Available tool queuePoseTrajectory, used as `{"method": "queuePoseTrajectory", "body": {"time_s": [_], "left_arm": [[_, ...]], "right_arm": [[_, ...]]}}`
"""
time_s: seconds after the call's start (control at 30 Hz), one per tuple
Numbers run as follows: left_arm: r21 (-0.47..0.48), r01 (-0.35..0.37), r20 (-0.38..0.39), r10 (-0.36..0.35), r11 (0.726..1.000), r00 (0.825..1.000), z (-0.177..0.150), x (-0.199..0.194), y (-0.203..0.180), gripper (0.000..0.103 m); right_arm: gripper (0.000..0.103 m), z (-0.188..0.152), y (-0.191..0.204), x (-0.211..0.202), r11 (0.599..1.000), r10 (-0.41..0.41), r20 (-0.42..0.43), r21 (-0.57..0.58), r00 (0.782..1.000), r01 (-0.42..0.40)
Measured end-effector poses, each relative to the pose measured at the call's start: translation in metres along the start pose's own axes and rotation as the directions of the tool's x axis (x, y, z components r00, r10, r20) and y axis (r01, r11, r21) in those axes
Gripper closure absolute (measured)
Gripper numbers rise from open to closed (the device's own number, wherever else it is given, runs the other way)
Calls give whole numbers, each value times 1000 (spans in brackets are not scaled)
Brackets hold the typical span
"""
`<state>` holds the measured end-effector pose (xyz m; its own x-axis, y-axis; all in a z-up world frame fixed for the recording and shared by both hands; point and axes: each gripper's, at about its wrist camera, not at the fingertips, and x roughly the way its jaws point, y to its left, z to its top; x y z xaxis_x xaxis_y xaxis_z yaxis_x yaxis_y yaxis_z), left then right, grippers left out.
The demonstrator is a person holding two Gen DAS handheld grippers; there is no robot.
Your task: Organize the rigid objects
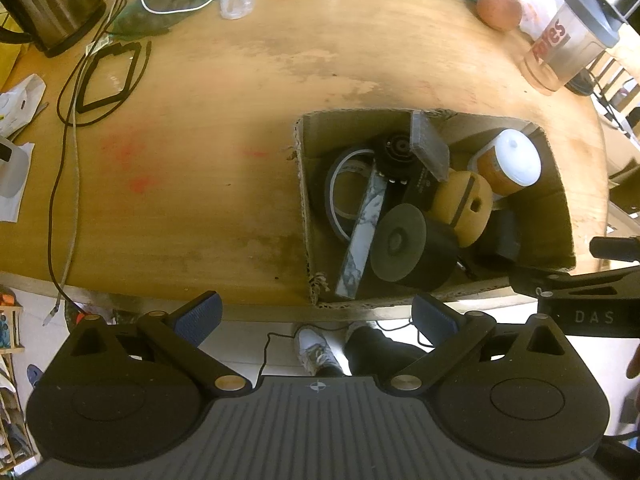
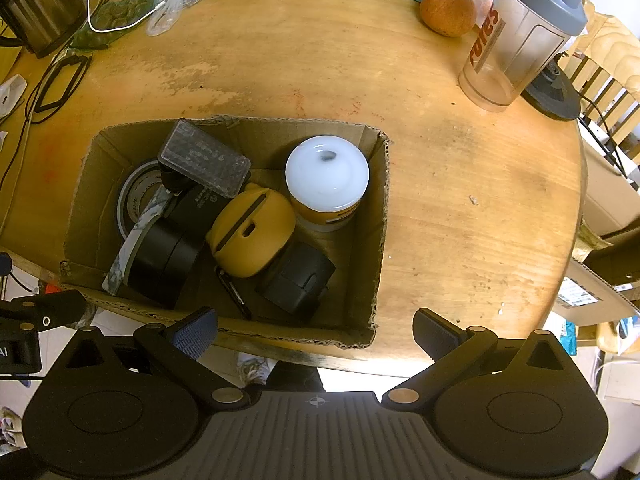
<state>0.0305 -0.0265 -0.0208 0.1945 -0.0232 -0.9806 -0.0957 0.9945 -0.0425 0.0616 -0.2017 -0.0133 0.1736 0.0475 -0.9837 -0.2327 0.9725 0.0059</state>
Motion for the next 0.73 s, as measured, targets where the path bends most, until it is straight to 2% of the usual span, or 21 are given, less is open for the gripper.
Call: {"method": "queuePoseTrajectory", "body": {"time_s": [0.73], "left_arm": [[-15,-8,34,9,1000,999,8,-3,-8,0]], "right_arm": [[0,5,-6,4,1000,3,-5,-10,1000,-3]]}}
